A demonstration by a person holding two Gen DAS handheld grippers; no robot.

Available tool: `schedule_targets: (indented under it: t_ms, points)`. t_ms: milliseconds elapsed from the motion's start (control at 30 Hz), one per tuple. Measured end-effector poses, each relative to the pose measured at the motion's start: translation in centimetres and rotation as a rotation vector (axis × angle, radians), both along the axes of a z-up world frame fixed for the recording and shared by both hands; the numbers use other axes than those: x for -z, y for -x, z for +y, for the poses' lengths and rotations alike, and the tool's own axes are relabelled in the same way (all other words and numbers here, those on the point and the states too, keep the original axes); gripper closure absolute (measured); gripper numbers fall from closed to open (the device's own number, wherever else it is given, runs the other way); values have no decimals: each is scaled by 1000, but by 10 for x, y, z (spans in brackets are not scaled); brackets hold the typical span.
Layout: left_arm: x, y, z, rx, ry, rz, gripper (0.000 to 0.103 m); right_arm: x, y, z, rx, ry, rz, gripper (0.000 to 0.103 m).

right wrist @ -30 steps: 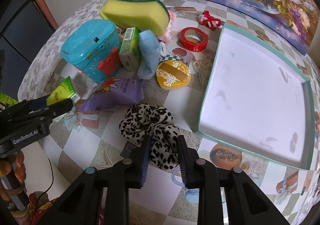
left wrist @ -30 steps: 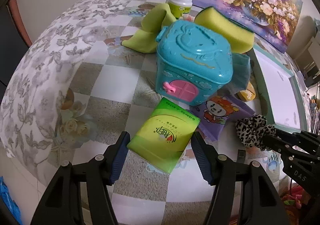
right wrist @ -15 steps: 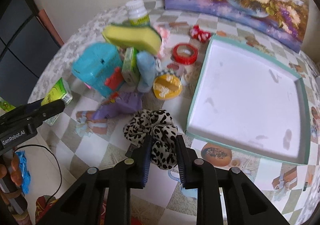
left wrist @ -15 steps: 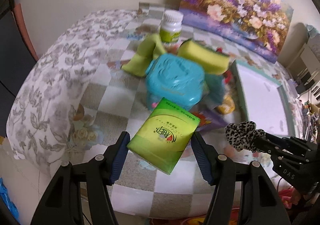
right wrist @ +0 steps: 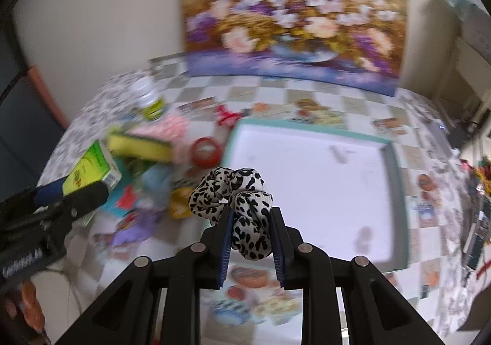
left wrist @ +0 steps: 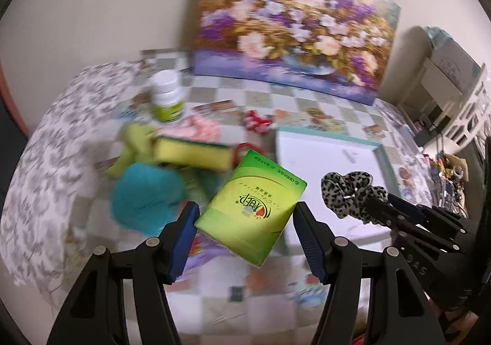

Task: Organize soft objects
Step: 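Carry both held items over the white tray and open both grippers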

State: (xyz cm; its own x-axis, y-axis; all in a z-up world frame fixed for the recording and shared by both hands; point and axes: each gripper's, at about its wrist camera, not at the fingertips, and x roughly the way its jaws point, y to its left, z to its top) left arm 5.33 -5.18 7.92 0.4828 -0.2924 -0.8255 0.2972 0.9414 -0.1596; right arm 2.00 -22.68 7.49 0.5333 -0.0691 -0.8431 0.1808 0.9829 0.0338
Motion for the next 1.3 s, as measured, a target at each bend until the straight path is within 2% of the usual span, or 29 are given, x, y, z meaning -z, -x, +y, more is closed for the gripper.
schedule_targets:
  t_ms: [133, 267, 667, 900, 1133, 1233, 1300]
  points:
    - [3, -9, -36, 27, 9, 17, 38, -2, -10, -37, 84, -55, -6, 78]
    - [13, -20, -66, 40, 21, 55, 38, 1, -15, -71, 169, -67, -1, 78]
    - [64, -46, -135, 65, -42, 126, 38, 41, -18, -160, 376, -72, 78, 78]
    - [92, -63, -155, 70, -67, 145, 38, 50, -30, -179, 400, -46, 81, 78]
    - [103, -78, -172, 77, -69, 131, 38, 52, -38, -185, 404, -21, 88, 78]
    - [103, -80, -174, 80, -64, 135, 38, 52, -39, -186, 405, 6, 103, 72]
    - [101, -79, -174, 88, -54, 142, 35, 50, -38, -186, 401, 3, 108, 63]
